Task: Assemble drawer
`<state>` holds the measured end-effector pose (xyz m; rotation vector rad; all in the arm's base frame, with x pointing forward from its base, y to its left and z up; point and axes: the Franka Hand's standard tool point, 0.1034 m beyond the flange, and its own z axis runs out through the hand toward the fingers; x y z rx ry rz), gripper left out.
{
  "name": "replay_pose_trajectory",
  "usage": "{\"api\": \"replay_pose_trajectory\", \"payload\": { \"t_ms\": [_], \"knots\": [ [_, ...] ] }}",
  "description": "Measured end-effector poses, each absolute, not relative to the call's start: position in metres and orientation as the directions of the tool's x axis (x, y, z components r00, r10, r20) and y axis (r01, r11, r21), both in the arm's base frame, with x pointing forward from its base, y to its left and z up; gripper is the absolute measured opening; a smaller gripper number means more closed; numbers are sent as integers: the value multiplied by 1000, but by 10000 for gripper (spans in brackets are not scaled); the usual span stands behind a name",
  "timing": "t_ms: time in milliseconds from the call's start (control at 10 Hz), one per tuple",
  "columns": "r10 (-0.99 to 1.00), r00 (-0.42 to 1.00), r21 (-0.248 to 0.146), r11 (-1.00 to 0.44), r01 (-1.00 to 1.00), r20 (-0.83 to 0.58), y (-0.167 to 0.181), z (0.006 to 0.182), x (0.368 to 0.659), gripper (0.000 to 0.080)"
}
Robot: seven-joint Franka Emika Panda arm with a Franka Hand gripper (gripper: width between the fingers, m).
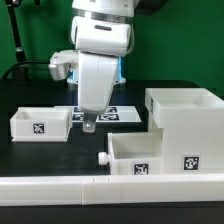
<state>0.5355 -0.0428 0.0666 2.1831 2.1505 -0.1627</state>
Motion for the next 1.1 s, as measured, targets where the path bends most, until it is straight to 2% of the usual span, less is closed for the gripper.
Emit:
{"api": "replay_pose_trajectory", "payload": {
  "t_ms": [200,300,500,800,1100],
  "knots": [
    [992,13,-27,-16,1000,-126,-48,65,534,649],
    [994,-37,-39,33,999,-103,-52,58,534,649],
    [998,-53,-42,51,998,-40,-62,52,542,649],
    [995,-81,-52,84,995,57,-71,38,540,649],
    [986,-46,-98,62,993,158,-68,25,536,649]
  ]
}}
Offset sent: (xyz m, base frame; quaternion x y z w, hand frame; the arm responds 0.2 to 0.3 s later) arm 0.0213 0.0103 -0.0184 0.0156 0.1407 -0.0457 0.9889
